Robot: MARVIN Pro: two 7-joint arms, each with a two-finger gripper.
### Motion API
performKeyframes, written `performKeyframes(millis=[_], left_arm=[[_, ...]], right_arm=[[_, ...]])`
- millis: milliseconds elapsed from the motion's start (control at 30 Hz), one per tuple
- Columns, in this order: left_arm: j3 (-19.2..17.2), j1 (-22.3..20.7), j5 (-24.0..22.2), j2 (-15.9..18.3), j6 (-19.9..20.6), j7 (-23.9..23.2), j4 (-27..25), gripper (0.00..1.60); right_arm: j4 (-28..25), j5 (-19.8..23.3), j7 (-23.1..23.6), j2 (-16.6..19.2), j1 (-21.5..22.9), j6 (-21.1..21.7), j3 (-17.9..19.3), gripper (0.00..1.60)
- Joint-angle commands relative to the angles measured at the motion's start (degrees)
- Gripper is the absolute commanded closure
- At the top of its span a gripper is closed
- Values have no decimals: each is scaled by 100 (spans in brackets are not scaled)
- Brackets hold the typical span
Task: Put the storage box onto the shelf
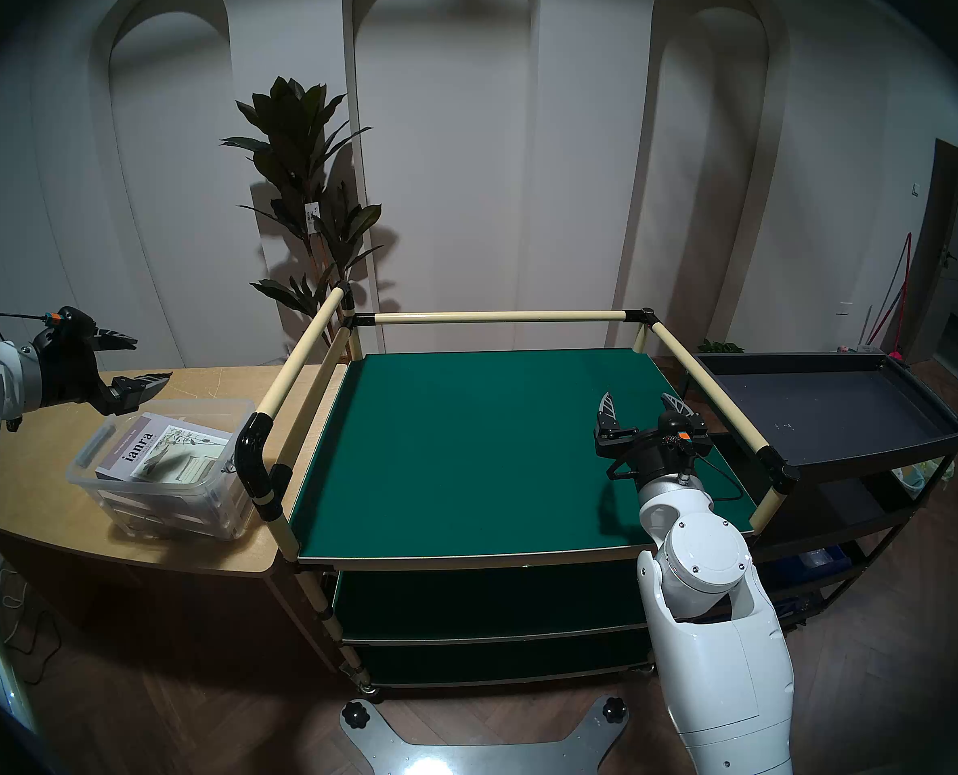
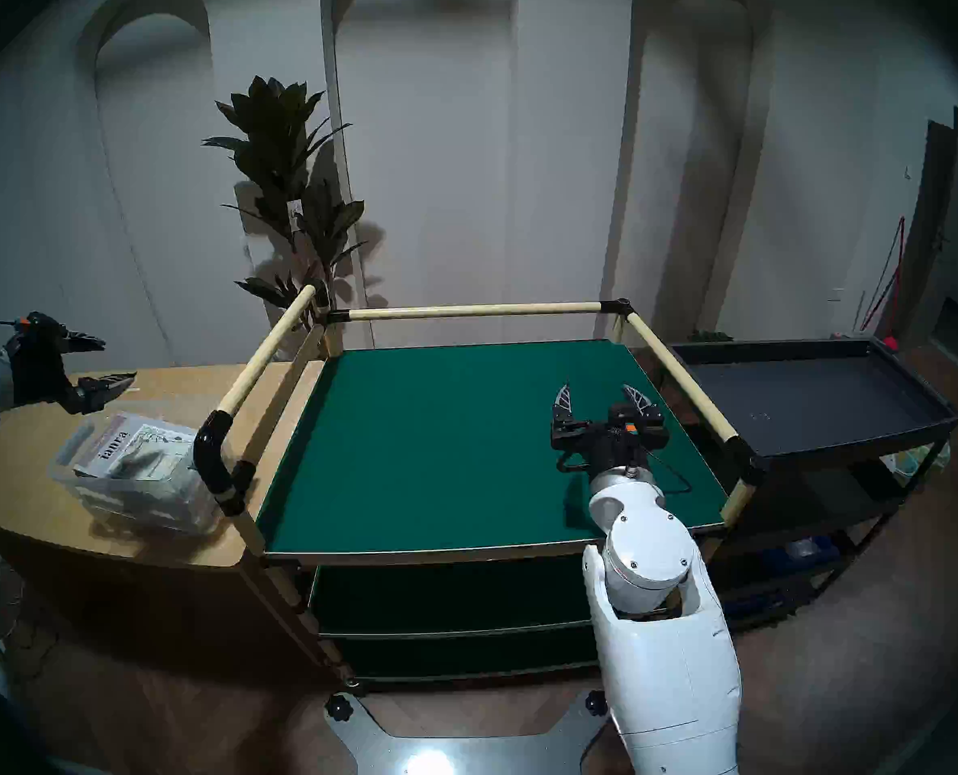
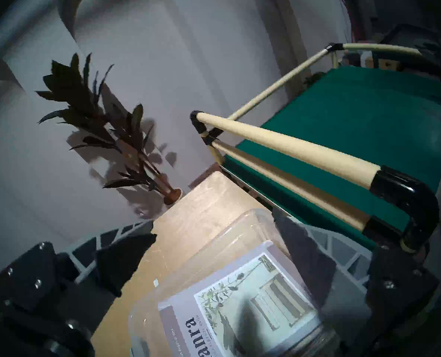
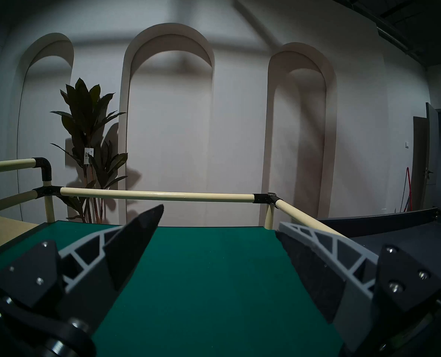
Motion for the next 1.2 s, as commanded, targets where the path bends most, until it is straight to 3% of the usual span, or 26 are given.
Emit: performKeyframes(millis=[0, 467, 867, 1167], left_arm=[[227, -123, 380, 643, -146, -588, 177, 0], [956, -336, 1333, 1458, -638, -1718, 650, 0], [1837, -608, 1756, 2119, -1248, -1718, 627, 0], [2577, -835, 1498, 2580, -1754, -1718, 589, 0]], right_arm=[[-101, -6, -6, 7, 55, -30, 13, 0], [-89, -5, -6, 7, 65, -32, 12, 0], [-93, -6, -7, 8, 67, -35, 13, 0], [-102, -7, -7, 9, 66, -36, 14, 0]])
